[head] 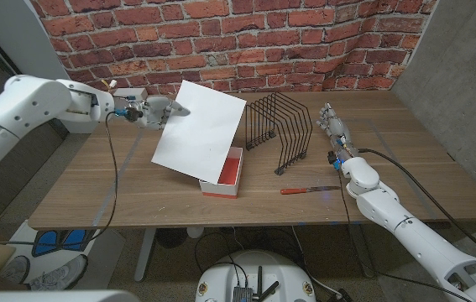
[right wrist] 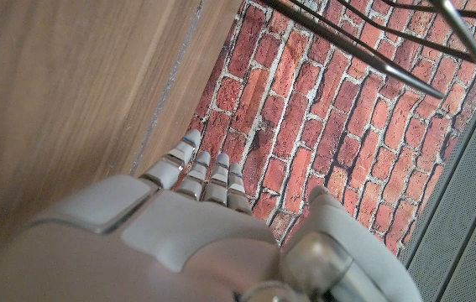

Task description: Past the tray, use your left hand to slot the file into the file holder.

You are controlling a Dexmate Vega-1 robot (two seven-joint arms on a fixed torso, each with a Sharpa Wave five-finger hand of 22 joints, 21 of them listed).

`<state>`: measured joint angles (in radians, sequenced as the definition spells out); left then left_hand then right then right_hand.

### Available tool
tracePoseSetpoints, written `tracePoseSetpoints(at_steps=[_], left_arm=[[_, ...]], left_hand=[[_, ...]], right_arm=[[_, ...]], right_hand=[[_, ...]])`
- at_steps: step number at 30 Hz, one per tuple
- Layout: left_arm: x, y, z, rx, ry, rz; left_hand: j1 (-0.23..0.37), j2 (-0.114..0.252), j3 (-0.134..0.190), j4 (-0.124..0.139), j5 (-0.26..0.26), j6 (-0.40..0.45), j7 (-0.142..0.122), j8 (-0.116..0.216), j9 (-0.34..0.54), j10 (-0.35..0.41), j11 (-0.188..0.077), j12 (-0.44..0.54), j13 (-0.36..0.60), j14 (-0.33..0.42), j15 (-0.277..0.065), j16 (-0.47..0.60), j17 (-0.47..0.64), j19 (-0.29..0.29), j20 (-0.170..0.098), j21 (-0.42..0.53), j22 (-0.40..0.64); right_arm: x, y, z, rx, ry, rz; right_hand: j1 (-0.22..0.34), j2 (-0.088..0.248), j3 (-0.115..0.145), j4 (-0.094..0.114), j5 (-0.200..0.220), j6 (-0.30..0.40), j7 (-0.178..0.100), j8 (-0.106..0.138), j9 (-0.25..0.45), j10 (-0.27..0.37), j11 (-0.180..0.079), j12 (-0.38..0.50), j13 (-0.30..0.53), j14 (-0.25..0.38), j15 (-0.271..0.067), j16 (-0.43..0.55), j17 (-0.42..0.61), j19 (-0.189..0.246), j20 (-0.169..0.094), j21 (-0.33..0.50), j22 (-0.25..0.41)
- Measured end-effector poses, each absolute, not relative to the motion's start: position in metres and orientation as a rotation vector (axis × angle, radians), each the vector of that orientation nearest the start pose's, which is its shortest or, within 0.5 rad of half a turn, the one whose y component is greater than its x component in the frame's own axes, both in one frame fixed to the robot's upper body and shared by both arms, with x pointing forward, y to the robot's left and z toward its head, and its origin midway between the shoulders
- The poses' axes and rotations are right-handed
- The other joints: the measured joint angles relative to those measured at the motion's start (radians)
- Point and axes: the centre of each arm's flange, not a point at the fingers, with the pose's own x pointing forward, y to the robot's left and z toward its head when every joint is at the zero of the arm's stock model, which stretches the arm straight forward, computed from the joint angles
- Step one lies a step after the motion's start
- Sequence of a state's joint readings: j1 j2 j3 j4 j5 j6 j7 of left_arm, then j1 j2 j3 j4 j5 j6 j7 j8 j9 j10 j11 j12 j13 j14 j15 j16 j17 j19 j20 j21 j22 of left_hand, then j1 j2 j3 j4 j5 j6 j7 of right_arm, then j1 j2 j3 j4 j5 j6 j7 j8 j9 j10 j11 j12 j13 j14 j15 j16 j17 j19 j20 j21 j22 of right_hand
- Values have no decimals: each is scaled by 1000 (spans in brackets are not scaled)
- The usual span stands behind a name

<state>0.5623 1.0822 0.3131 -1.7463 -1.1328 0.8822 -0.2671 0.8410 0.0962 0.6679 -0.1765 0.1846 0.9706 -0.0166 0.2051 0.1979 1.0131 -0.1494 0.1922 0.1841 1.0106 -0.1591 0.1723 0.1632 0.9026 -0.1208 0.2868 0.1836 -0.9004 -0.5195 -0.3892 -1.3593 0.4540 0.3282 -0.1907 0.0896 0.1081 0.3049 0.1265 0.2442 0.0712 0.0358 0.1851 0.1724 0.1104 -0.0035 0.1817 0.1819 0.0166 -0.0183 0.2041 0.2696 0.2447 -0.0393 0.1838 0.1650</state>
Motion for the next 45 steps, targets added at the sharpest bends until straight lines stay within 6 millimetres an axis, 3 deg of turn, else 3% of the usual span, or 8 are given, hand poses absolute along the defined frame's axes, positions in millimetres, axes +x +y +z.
tracePoseSetpoints(at_steps=[10,13,45], left_arm=[[551,347,125,255,74,-522],[549,341,142,295,46,-531],[538,311,212,620,-94,-622]], left_hand=[[0,0,0,0,0,-5,-5,0,0,-3,1,0,0,-5,2,0,0,-4,-3,0,0],[0,0,0,0,0,-5,-5,0,1,-4,3,0,0,-5,2,0,0,-4,-3,0,0],[-11,0,7,1,0,-5,-5,-8,5,-4,3,0,0,-14,0,0,0,-9,3,0,5]], right_arm=[[639,-286,-45,-84,-634,43],[639,-285,-45,-84,-634,45],[636,-283,-49,-69,-635,40]], right_hand=[[0,0,0,0,0,0,0,0,0,0,0,0,0,0,0,0,0,0,0,0,0],[0,0,0,0,0,0,0,0,0,0,0,0,0,0,0,7,0,0,0,0,0],[-5,-5,8,0,0,0,0,0,0,0,0,0,0,0,0,8,-5,0,0,0,0]])
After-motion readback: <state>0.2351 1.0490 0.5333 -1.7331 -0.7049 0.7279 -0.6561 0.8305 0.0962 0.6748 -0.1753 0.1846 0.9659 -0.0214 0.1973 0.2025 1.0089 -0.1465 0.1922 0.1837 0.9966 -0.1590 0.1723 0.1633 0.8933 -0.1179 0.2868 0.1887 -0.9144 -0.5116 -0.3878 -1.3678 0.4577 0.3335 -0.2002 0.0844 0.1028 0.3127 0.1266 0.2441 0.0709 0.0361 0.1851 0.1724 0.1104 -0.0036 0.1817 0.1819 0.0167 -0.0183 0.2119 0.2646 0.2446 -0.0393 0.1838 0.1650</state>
